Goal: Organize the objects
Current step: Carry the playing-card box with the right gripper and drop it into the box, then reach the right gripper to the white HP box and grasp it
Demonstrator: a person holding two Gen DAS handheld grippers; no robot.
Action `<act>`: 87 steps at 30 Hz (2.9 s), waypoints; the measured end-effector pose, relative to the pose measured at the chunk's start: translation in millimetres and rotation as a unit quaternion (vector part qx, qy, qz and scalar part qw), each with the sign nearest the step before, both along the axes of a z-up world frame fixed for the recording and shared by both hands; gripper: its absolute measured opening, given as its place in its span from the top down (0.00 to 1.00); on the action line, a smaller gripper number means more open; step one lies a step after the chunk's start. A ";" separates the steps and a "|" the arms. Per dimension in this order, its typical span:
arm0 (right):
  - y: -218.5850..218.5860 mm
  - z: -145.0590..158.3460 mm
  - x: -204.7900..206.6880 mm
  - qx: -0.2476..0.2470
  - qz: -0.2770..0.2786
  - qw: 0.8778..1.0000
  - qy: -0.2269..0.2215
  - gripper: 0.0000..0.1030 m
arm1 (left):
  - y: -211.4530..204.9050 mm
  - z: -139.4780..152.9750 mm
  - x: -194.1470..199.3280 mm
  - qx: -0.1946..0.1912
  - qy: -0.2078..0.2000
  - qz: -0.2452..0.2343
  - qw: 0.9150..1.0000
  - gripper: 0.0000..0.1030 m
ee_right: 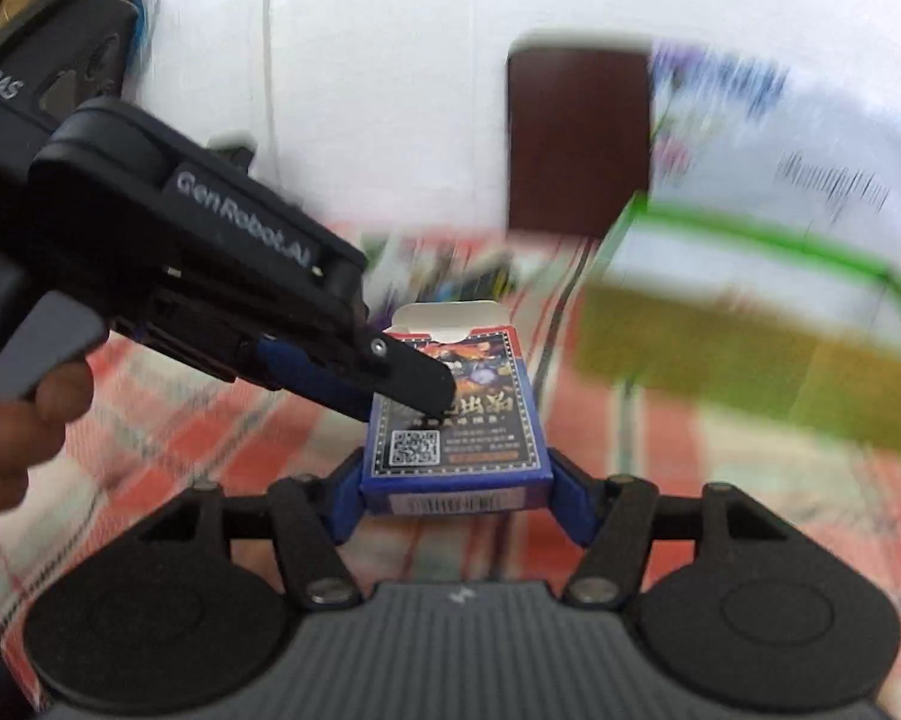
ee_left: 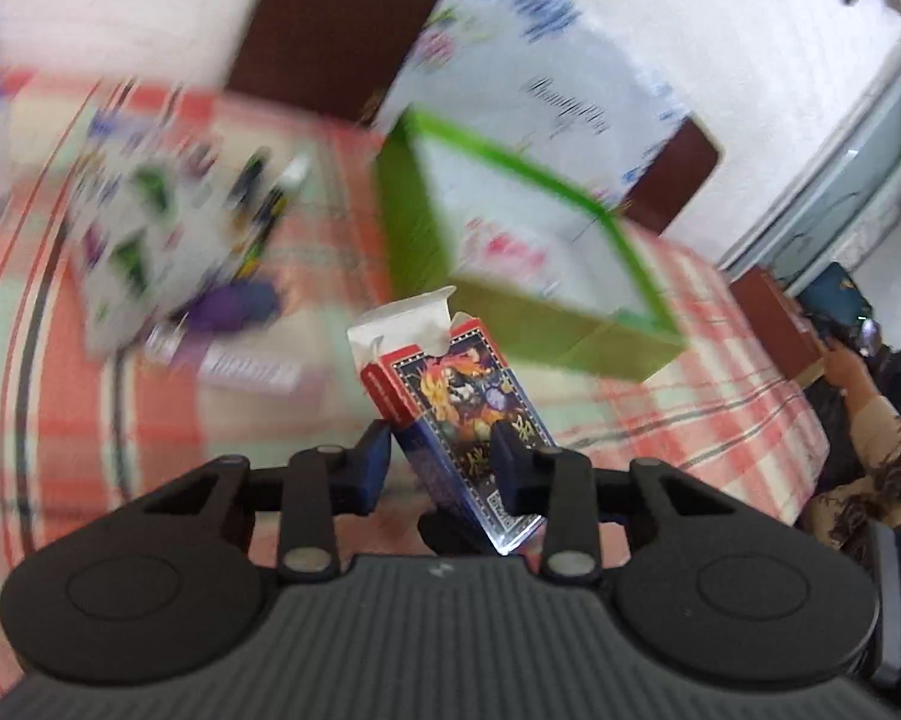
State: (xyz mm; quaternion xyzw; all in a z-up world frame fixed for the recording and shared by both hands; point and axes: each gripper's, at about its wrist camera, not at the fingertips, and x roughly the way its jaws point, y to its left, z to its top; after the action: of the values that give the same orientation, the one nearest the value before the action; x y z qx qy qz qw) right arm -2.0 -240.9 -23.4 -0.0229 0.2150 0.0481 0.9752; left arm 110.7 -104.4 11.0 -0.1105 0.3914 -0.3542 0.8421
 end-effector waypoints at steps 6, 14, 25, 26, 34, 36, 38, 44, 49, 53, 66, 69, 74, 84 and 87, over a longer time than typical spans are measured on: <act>-60.1 31.3 30.5 -0.012 -0.074 0.995 -0.068 0.41 | -85.0 37.5 38.5 0.011 -0.080 -0.055 0.995 0.63; -151.2 18.3 93.2 -0.017 -0.166 0.985 -0.042 0.40 | -201.2 18.7 82.6 0.050 -0.095 -0.100 0.989 0.60; -147.1 6.6 62.3 -0.001 -0.210 0.976 -0.064 0.30 | -160.2 12.3 52.0 0.095 -0.147 -0.046 0.984 0.51; -142.1 8.7 53.7 0.006 -0.209 0.975 -0.070 0.30 | -148.1 14.6 46.1 0.090 -0.148 -0.041 0.984 0.50; -84.4 12.8 20.6 0.064 -0.137 0.988 -0.039 0.30 | -37.4 -3.1 -2.6 0.119 -0.158 0.028 0.980 0.47; -63.1 7.9 24.7 0.061 -0.106 0.992 -0.017 0.33 | -4.2 -16.0 -5.6 0.139 -0.145 0.059 0.978 0.47; -41.1 4.7 30.2 0.057 -0.074 0.996 -0.001 0.38 | 32.6 -28.6 -7.1 0.168 -0.140 0.102 0.970 0.47; 28.4 13.1 62.5 0.056 0.035 0.998 0.022 0.39 | 158.8 -34.7 4.7 0.140 -0.076 0.257 0.953 0.47; 72.0 38.8 130.6 0.096 0.073 0.993 0.021 0.40 | 232.3 3.8 38.8 0.017 -0.067 0.354 0.933 0.47; 102.5 51.4 215.5 0.143 0.065 0.986 0.051 0.46 | 246.7 23.8 71.6 -0.018 -0.099 0.396 0.913 0.47; 126.0 -6.0 218.8 0.127 0.100 0.974 0.158 0.52 | 225.2 -39.7 67.6 -0.022 0.002 0.278 0.960 0.48; 114.9 -11.0 156.9 0.098 0.109 0.983 0.111 0.44 | 239.4 -47.2 40.4 -0.051 0.026 0.278 0.959 0.48; 133.2 -5.5 123.5 0.011 0.150 0.987 0.062 0.24 | 243.0 -38.6 35.5 -0.079 0.037 0.271 0.959 0.45; 170.1 -39.7 180.1 -0.038 0.183 0.975 0.117 0.07 | 203.8 -53.6 87.2 -0.018 0.055 0.255 0.965 0.40; 167.2 -41.9 178.3 -0.023 0.173 0.978 0.111 0.09 | 202.6 -53.8 85.8 -0.017 0.043 0.256 0.966 0.40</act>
State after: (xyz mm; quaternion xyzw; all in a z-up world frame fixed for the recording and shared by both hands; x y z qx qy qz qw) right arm 176.2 -73.7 -65.3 -0.0762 0.3157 0.2133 0.9214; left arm 196.4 98.1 -42.9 -0.2368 0.3802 -0.1288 0.8848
